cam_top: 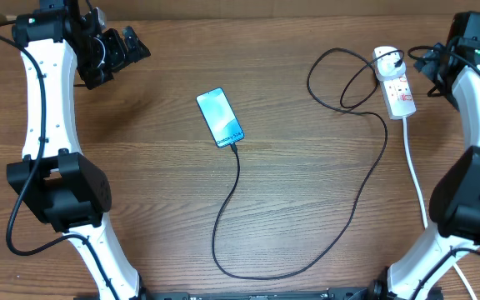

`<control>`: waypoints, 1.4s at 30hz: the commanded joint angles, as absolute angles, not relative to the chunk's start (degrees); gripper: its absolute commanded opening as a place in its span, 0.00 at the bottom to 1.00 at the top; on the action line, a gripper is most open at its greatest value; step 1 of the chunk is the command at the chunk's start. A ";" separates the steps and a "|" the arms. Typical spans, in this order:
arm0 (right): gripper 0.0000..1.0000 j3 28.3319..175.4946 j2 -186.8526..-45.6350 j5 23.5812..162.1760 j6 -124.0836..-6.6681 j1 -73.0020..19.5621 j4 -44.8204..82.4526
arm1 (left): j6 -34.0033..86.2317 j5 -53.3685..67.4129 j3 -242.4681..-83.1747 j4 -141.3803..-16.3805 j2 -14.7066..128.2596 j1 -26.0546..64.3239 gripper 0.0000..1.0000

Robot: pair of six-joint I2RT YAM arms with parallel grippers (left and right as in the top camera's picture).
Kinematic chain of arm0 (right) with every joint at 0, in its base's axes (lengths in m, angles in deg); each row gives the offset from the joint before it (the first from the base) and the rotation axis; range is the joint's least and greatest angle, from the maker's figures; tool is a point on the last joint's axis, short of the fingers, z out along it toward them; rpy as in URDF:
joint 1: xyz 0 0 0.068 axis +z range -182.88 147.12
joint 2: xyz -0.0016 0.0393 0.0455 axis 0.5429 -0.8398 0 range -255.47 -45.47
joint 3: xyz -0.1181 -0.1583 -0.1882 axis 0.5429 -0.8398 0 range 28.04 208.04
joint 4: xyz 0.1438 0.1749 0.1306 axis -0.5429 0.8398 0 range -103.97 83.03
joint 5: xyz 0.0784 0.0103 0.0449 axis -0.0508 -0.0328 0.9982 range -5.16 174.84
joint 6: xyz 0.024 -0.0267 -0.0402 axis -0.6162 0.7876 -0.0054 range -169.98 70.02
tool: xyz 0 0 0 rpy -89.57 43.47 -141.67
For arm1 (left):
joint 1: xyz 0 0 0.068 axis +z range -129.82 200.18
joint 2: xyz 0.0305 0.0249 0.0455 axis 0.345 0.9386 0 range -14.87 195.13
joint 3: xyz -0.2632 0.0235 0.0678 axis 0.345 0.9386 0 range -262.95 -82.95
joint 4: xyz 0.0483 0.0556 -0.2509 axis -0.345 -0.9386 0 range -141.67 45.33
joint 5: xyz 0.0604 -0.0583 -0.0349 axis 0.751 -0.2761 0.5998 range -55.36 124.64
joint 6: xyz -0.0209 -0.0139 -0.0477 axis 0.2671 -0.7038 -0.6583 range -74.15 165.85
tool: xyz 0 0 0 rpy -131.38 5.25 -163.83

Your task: Plug charger to phone and switch on socket

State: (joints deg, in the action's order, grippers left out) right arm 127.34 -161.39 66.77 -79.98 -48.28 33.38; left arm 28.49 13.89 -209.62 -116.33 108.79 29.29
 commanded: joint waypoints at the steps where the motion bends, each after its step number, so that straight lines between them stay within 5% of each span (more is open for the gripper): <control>1: 1.00 128.37 -164.71 65.42 -80.06 -48.39 32.03 | 29.60 14.32 -208.92 -116.73 107.69 29.07 1.00; 42: 1.00 127.41 -177.28 78.51 -79.95 -48.39 22.70 | 29.58 14.30 -208.92 -116.86 107.69 29.05 1.00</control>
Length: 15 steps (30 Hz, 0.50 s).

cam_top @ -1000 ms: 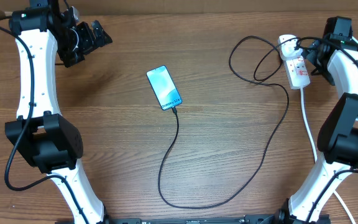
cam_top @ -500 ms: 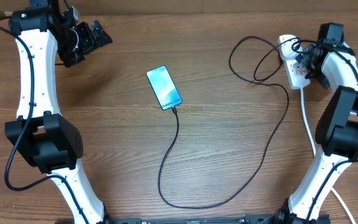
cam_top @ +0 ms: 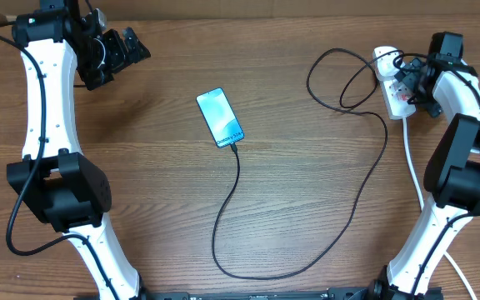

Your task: Plug charger to phone and switch on socket

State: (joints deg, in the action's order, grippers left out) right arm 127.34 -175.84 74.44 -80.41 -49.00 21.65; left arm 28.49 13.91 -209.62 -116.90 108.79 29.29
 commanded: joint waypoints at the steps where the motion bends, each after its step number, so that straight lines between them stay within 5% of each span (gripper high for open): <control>1: 1.00 127.41 -177.30 78.53 -79.98 -48.39 22.85 | 29.58 14.30 -208.92 -116.86 107.69 29.05 1.00; 15: 1.00 127.41 -177.28 83.34 -75.89 -48.39 25.21 | 29.58 14.30 -208.92 -116.86 107.69 29.07 1.00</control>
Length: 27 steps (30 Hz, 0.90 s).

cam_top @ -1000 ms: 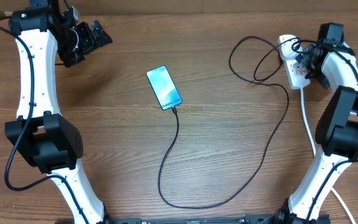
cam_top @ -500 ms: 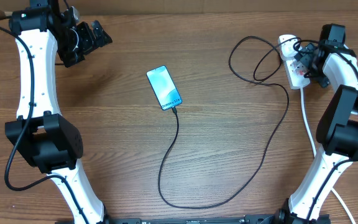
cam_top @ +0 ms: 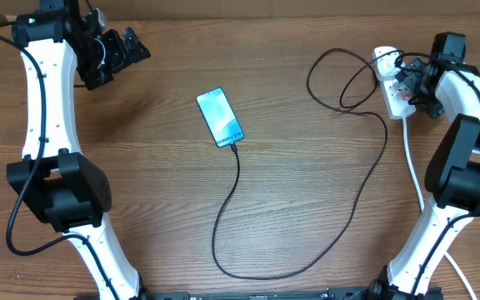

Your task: Plug charger to phone and switch on socket

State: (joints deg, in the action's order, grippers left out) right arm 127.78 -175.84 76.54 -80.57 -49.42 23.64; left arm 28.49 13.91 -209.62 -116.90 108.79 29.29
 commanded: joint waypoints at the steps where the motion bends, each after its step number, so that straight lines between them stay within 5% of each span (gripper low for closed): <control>1: 1.00 127.41 -177.30 84.56 -75.01 -48.39 25.27 | 29.58 14.30 -208.92 -116.83 107.69 29.05 1.00; 27: 1.00 127.54 -171.77 84.89 -75.47 -48.85 28.23 | 29.58 14.28 -208.92 -116.68 107.69 29.05 1.00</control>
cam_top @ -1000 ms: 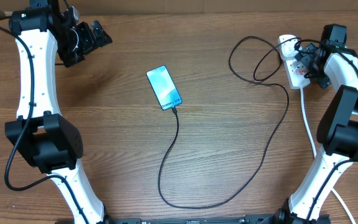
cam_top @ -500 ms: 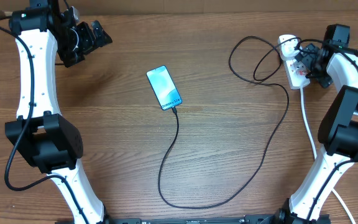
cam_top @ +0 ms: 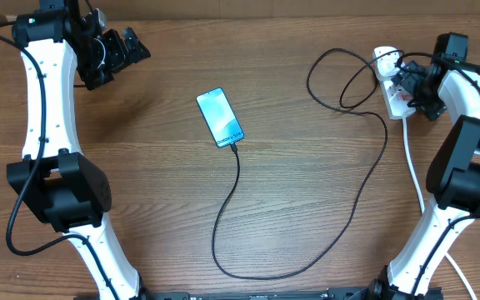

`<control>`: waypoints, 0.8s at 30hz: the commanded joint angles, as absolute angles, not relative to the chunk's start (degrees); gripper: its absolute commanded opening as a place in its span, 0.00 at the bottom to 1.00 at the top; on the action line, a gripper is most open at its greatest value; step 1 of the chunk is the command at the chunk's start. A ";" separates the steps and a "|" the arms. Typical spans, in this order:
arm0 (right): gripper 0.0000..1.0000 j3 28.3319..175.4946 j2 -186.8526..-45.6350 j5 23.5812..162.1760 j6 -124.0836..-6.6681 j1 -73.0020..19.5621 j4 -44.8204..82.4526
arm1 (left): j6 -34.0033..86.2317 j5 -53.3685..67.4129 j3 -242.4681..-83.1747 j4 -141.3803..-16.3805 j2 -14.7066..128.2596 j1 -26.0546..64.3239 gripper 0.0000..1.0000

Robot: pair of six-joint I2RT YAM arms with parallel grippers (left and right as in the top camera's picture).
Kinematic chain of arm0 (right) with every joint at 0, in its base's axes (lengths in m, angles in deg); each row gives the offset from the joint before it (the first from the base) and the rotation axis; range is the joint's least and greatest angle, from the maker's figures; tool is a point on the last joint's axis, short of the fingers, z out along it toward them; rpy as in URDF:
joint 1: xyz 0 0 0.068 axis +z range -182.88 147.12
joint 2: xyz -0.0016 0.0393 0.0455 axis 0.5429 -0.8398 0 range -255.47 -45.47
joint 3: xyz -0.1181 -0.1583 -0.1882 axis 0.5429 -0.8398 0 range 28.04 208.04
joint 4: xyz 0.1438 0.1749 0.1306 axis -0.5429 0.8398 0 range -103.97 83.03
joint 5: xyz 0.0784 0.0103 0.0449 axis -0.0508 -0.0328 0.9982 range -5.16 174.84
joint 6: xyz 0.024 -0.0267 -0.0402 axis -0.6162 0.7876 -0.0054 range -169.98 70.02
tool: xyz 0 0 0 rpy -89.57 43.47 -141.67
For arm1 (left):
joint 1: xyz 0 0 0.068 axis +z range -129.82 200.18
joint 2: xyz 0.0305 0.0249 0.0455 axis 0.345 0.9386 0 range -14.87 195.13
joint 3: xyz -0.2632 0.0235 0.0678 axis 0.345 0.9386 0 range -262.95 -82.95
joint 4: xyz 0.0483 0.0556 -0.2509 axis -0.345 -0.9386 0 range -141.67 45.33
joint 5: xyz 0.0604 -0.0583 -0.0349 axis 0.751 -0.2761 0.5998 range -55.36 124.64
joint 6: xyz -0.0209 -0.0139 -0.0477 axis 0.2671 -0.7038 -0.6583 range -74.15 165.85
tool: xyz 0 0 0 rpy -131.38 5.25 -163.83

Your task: Plug charger to phone and switch on socket

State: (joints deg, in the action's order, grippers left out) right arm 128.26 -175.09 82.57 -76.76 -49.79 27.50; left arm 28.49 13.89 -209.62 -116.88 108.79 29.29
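Note:
The phone (cam_top: 220, 117) lies face up, screen lit, in the middle of the table. A black charger cable (cam_top: 238, 179) is plugged into its lower end. The cable loops toward the front edge, then runs up to the plug (cam_top: 385, 57) seated in the far end of the white socket strip (cam_top: 399, 106) at the right. My right gripper (cam_top: 403, 84) is down on the middle of the strip with its fingers together, hiding the switch. My left gripper (cam_top: 134, 45) hangs open at the far left, well away from the phone.
The strip's white lead (cam_top: 415, 179) runs toward the front right, beside my right arm. A slack loop of black cable (cam_top: 340, 79) lies just left of the strip. The table's back edge is close behind both grippers.
Almost nothing has changed. My right gripper is still on the socket strip, its wrist shifted very slightly. The phone, the cable and my left arm are where they were.
At first my right gripper was off the strip, to its right near the far edge, with the cable plugged into the phone. By 1.4 s ago it had come down onto the middle of the strip. It has stayed there since, and my left arm never moved.

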 commanded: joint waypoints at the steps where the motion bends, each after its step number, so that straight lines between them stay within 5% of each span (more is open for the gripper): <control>1: 1.00 127.54 -170.24 84.93 -75.47 -48.92 28.47 | 29.56 14.28 -208.92 -116.68 107.69 29.07 0.99; 24: 1.00 126.29 -124.34 80.50 -87.98 -45.31 60.99 | 29.56 14.30 -208.92 -116.40 107.69 29.07 1.00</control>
